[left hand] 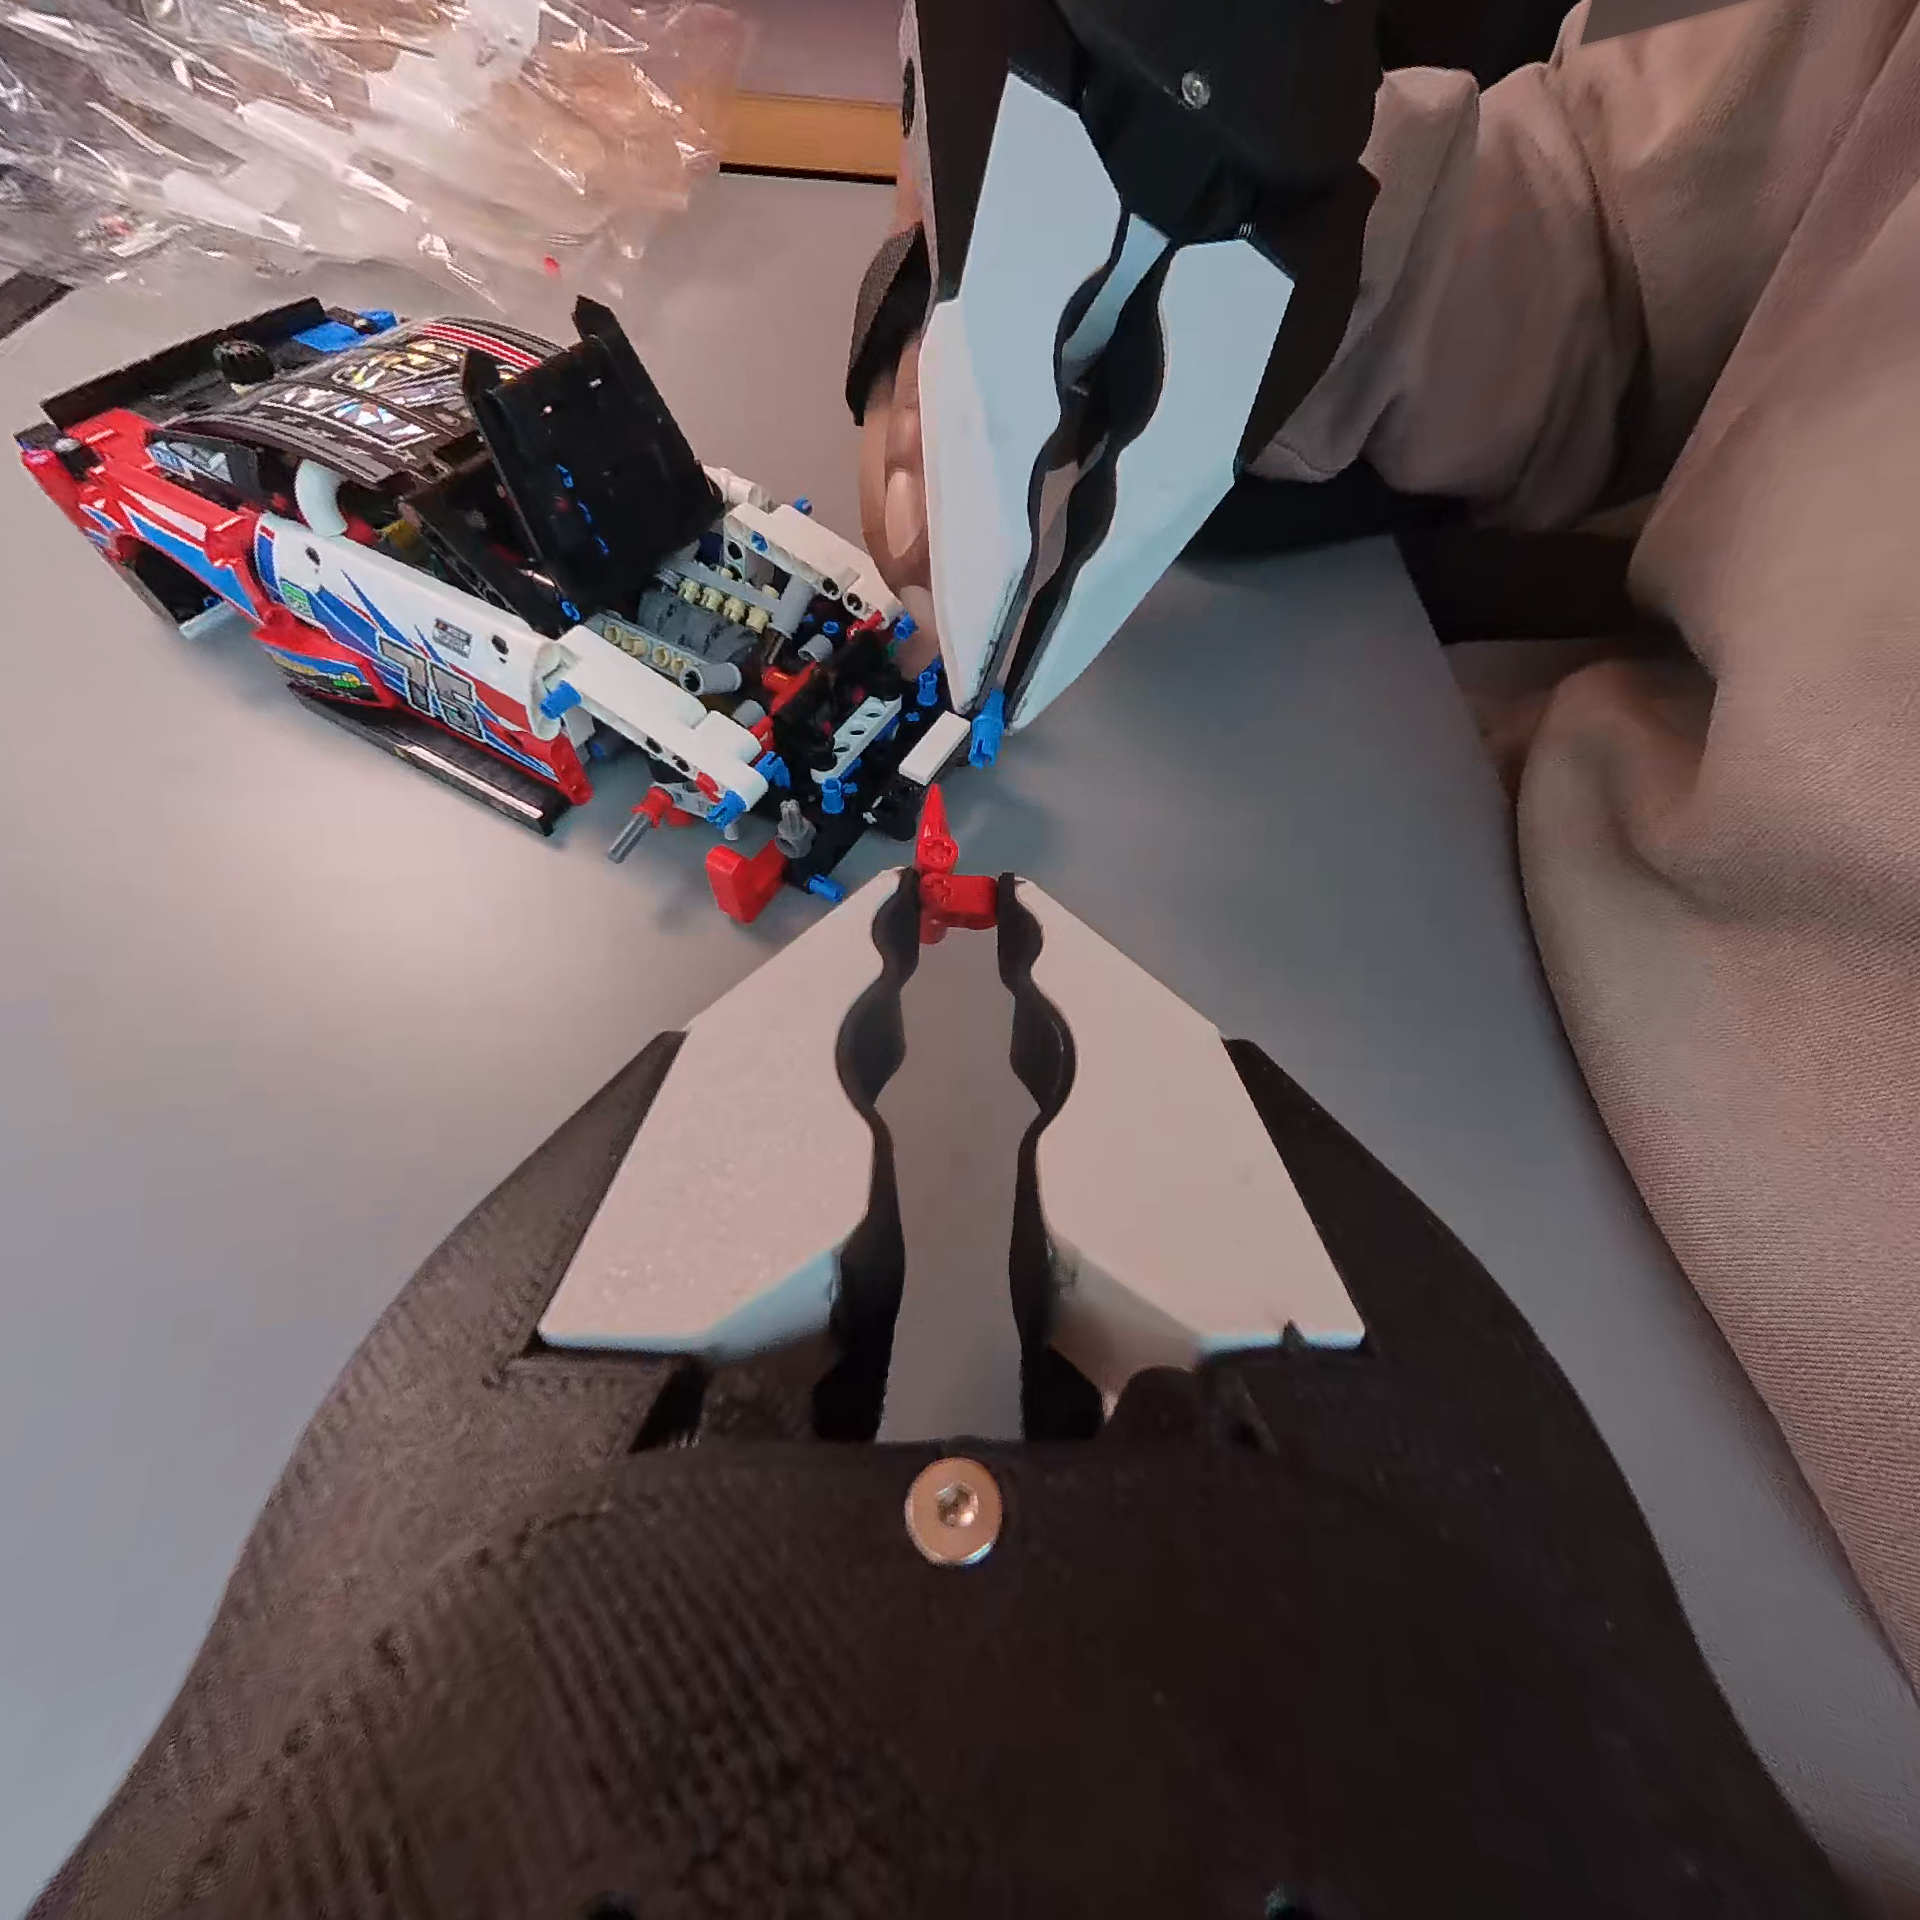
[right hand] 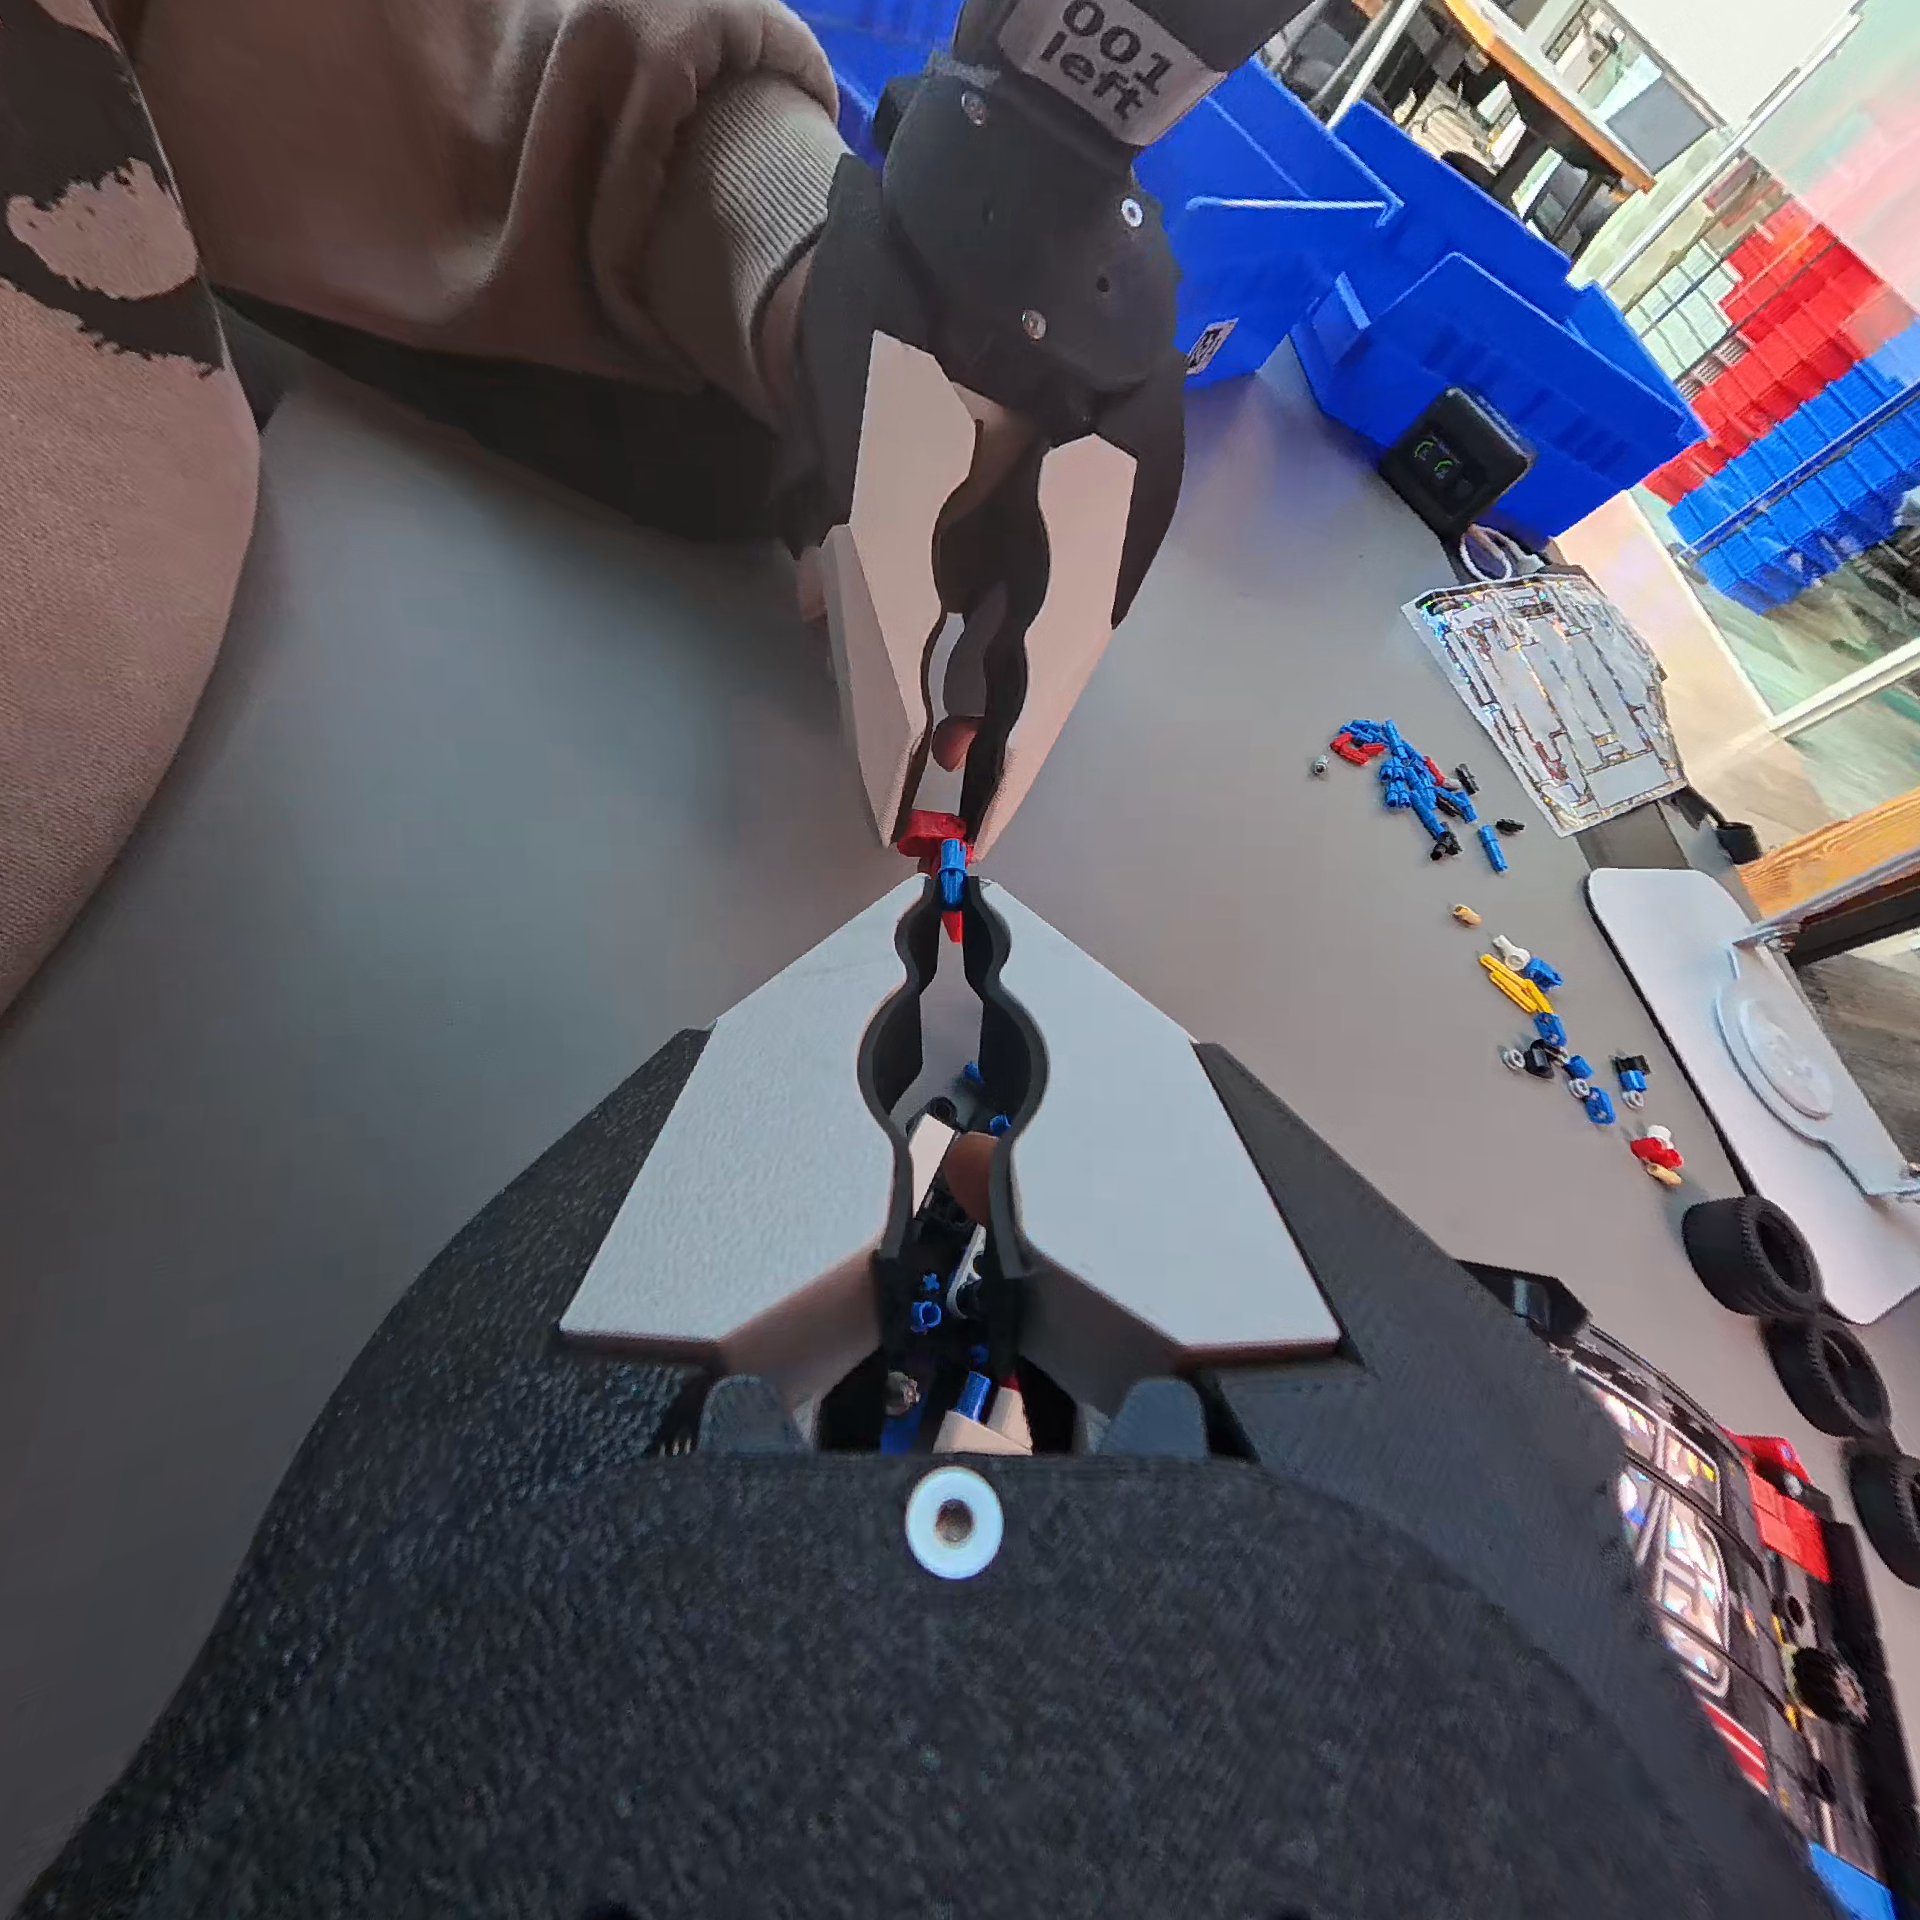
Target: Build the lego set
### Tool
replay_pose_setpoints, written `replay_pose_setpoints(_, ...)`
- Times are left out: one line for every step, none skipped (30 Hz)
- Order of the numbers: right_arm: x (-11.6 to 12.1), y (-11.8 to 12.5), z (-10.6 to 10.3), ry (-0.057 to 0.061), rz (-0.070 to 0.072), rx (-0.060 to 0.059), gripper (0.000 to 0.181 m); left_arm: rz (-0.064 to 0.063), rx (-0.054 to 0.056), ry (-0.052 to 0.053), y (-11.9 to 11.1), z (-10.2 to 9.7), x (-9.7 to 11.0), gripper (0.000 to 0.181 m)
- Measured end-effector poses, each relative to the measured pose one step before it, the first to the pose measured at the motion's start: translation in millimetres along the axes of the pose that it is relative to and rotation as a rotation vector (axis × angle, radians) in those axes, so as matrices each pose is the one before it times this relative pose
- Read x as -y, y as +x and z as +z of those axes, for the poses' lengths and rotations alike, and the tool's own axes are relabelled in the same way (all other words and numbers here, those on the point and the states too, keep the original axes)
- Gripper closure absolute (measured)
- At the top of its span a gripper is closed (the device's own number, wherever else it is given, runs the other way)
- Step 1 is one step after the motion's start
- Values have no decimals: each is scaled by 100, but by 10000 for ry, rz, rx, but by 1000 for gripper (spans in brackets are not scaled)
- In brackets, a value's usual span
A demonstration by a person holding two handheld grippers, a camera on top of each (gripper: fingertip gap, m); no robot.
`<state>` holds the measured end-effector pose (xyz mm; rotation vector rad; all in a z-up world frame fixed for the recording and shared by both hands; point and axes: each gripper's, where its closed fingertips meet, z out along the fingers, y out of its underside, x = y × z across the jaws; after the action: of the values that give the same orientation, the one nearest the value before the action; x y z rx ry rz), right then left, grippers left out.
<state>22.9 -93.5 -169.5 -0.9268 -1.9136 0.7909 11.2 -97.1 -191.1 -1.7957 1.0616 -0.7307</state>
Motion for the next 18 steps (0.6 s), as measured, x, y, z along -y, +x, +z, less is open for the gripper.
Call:
replay_pose_setpoints(-26, -215, 161, -60, -99, 37, 180, 101, 25, -34, 122, 173, -32, 169)
replay_pose_setpoints(-35, -241, 171, -66, -73, 60, 180, 35, -10, 51, 126, 133, 123, 169)
replay_pose_setpoints(-85, -202, 174, -101, -130, 21, 180, -8, -16, 69, 61, 60, 168, 169)
replay_pose_setpoints(-150, -141, 169, -135, -167, -21, 180, -17, 7, 47, -28, 16, 114, 169)
replay_pose_setpoints(-116, -93, 134, -106, -141, -30, 180, -40, -9, 45, -17, -26, 72, 169)
replay_pose_setpoints(-91, -49, 114, -78, -87, -32, 180, -65, -43, 48, 38, -37, 61, 169)
replay_pose_setpoints(-97, -76, 78, -90, -96, -8, 180, -49, -31, 63, 42, -34, 89, 169)
replay_pose_setpoints(-1, -50, 55, -32, -97, -27, 180, -37, -20, 44, 34, -30, 91, 169)
replay_pose_setpoints(155, -5, 16, 70, -24, -39, 180, -24, -41, 11, 58, 3, 47, 169)
replay_pose_setpoints(19, -34, 13, -17, -15, 4, 180, -11, -40, 0, 59, 12, 5, 169)
replay_pose_setpoints(-55, 36, 33, -39, -72, -47, 180, -28, -34, 30, 45, -1, 34, 169)
replay_pose_setpoints(78, -30, 7, 39, -34, -15, 180, -38, -51, 32, 73, 9, 53, 169)
replay_pose_setpoints(96, -19, -5, 39, 9, 1, 180, 0, -32, -17, 43, 12, -25, 169)
replay_pose_setpoints(-23, -1, 14, -11, -45, -25, 180, -5, -7, -2, 4, 2, -1, 169)
replay_pose_setpoints(8, -17, 2, 14, -39, -4, 180, -16, -9, 13, 10, 5, 18, 169)
replay_pose_setpoints(37, -32, 4, 30, 1, 17, 180, -35, -22, 13, 29, 0, 17, 169)
replay_pose_setpoints(17, -9, 8, -5, -36, -6, 180, -27, -14, 4, 7, 9, 0, 169)
replay_pose_setpoints(-3, -6, 20, -6, -71, -19, 180, -11, -5, 3, -8, 1, 5, 169)
